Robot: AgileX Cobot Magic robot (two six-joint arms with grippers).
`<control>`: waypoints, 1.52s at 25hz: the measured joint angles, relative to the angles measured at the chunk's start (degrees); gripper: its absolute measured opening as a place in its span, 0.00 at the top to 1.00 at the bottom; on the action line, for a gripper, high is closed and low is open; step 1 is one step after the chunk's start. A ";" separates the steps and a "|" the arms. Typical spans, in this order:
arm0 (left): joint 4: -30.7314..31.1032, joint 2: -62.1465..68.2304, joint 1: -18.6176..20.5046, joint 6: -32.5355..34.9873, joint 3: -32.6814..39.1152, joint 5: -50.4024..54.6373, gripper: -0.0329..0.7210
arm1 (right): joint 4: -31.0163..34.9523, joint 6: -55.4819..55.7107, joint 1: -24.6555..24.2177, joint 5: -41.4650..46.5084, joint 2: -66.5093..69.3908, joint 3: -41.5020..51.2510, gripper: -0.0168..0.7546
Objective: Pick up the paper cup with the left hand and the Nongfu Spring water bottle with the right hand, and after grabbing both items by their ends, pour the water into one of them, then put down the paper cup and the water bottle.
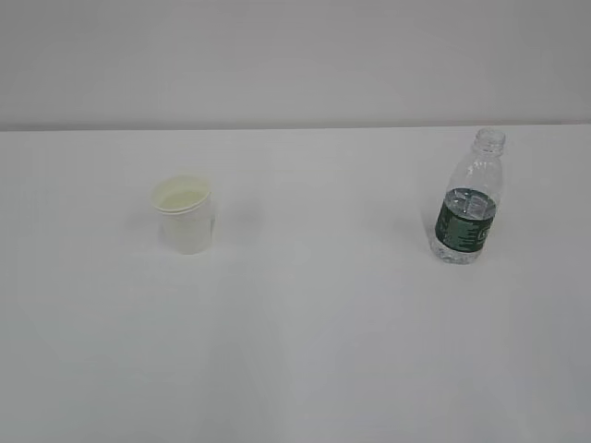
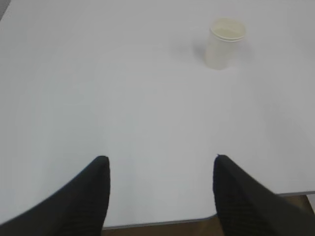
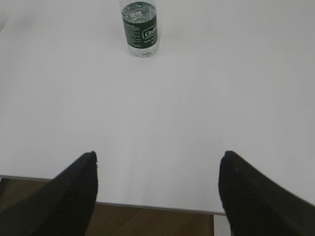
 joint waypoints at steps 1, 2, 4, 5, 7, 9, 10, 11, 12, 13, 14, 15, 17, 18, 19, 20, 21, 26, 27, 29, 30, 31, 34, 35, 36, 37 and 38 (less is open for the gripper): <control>-0.12 0.00 0.00 0.00 0.32 -0.12 0.34 | -0.22 0.00 0.00 0.00 0.00 0.00 0.24; -0.12 0.00 0.00 0.00 0.41 -0.23 0.34 | -0.36 0.00 0.00 0.00 0.00 0.00 0.24; -0.20 0.00 0.00 0.00 0.41 -0.48 0.34 | -0.45 0.00 0.00 0.00 0.00 0.03 0.24; -0.20 0.00 0.00 0.00 0.46 -0.51 0.34 | -0.50 -0.09 0.00 0.00 0.00 0.27 0.24; -0.08 0.00 0.00 0.00 0.55 -0.62 0.34 | -0.71 -0.09 0.00 0.00 0.00 0.63 0.24; 0.18 0.00 0.00 0.00 0.80 -0.94 0.34 | -0.84 -0.09 0.00 0.00 0.00 0.62 0.24; 0.18 0.00 0.00 0.00 0.91 -1.14 0.34 | -0.94 -0.09 0.00 0.00 0.00 0.62 0.24; 0.18 0.00 0.00 0.00 0.99 -1.28 0.34 | -0.94 -0.09 0.00 0.00 0.00 0.62 0.24; 0.18 0.00 0.00 0.00 1.13 -1.28 0.34 | -0.94 -0.09 0.00 0.00 0.00 0.62 0.24; 0.27 0.00 0.00 0.00 1.13 -1.28 0.34 | -0.94 -0.09 0.00 0.00 0.00 0.62 0.24; 0.27 0.00 0.00 0.00 1.18 -1.28 0.34 | -0.94 -0.09 0.00 0.00 0.00 0.62 0.24; 0.27 0.00 0.00 0.00 1.18 -1.39 0.34 | -0.94 -0.09 0.00 0.00 0.00 0.62 0.24; 0.27 0.00 0.00 0.00 1.18 -1.39 0.34 | -0.94 -0.13 0.00 0.00 0.00 0.62 0.24; 0.27 0.00 0.00 0.00 1.18 -1.39 0.34 | -0.94 -0.13 0.00 0.00 0.00 0.62 0.24; 0.27 0.00 0.00 0.00 1.18 -1.39 0.34 | -0.94 -0.13 0.00 0.00 0.00 0.62 0.24; 0.27 0.00 0.00 0.00 1.18 -1.39 0.34 | -0.94 -0.13 0.00 0.00 0.00 0.62 0.24; 0.31 0.00 0.00 0.00 1.18 -1.49 0.34 | -0.94 -0.23 0.00 0.00 0.00 0.62 0.24; 0.40 0.00 0.00 0.00 1.18 -1.49 0.34 | -0.94 -0.23 0.00 0.00 0.00 0.62 0.24; 0.40 0.00 0.00 0.00 1.18 -1.49 0.34 | -0.97 -0.23 0.00 0.00 0.00 0.62 0.24; 0.40 0.00 0.00 0.00 1.18 -1.59 0.34 | -0.97 -0.23 0.00 0.00 0.00 0.62 0.24; 0.40 0.00 0.00 0.00 1.18 -1.59 0.34 | -0.97 -0.23 -0.27 0.00 0.00 0.62 0.24; 0.40 0.00 0.12 0.00 1.18 -1.59 0.34 | -0.97 -0.23 -0.82 0.00 0.00 0.62 0.24; 0.40 0.00 2.06 0.00 1.18 -1.59 0.35 | -0.97 -0.23 -4.40 0.00 0.00 0.62 0.24; 0.40 0.00 3.32 0.00 1.18 -1.68 0.36 | -0.97 -0.23 -6.08 0.00 0.00 0.62 0.24; 0.40 0.00 4.53 0.00 1.18 -1.68 0.36 | -0.97 -0.23 -7.77 0.00 0.00 0.62 0.24; 0.40 0.00 6.05 0.00 1.18 -1.68 0.36 | -0.97 -0.23 -9.08 0.00 0.00 0.62 0.24; 0.40 0.00 7.56 0.00 1.18 -1.68 0.36 | -0.97 -0.23 -10.41 0.00 0.00 0.62 0.24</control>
